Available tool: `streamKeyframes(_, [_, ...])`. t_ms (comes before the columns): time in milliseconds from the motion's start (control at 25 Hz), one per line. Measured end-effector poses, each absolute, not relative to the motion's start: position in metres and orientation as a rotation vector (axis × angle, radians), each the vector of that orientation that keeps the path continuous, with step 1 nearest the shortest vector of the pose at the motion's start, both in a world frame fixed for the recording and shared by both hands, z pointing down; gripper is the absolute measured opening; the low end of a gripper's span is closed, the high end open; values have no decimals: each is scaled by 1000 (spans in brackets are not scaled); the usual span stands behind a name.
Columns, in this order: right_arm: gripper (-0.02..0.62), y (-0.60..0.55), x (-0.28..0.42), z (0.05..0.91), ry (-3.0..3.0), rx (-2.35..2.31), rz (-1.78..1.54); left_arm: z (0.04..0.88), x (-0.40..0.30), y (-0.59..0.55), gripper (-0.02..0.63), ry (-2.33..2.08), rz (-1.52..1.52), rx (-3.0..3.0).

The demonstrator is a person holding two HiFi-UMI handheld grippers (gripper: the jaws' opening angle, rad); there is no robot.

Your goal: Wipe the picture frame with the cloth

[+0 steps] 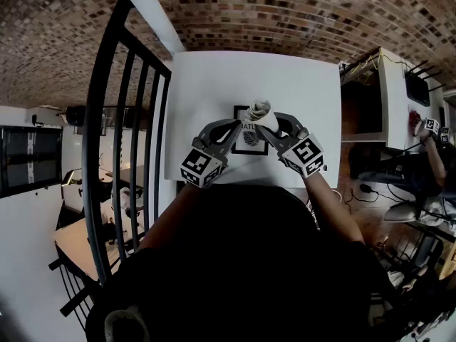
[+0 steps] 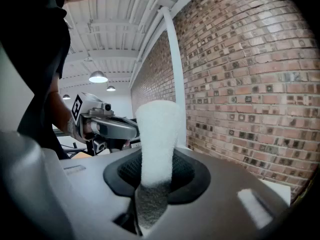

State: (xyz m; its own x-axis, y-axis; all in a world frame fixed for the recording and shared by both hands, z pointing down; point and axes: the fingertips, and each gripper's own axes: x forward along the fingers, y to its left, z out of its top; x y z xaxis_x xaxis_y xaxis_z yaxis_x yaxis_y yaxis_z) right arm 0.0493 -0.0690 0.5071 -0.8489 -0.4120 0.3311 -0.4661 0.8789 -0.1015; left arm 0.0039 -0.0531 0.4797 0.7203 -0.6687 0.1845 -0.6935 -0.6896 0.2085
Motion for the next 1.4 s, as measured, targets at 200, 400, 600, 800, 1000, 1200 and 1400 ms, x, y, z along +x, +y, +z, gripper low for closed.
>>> streamKeyframes(200, [104,-83,34,539,-2672,586,237,492,-3,-61,2,-1094,177,2636])
streamKeyframes(400, [104,-91,18,587,-2541,477,274,513,-13,-67,2,-1112,253,2570])
streamKeyframes(600, [104,-93,7,638,-2380,331,234,533,-24,-73,2,-1125,296,2521])
streamKeyframes(800, [104,-97,-3,676,-2243,194,136,561,-30,-78,2,-1116,356,2465])
streamKeyframes(1000, [104,-101,-16,698,-2129,83,38,585,-39,-80,2,-1123,425,2395])
streamKeyframes(1200, [104,-106,-27,723,-2047,26,-24,596,-42,-76,2,-1105,453,2354])
streamKeyframes(1400, [104,-109,-24,744,-1935,-23,-100,601,-45,-69,2,-1090,462,2339])
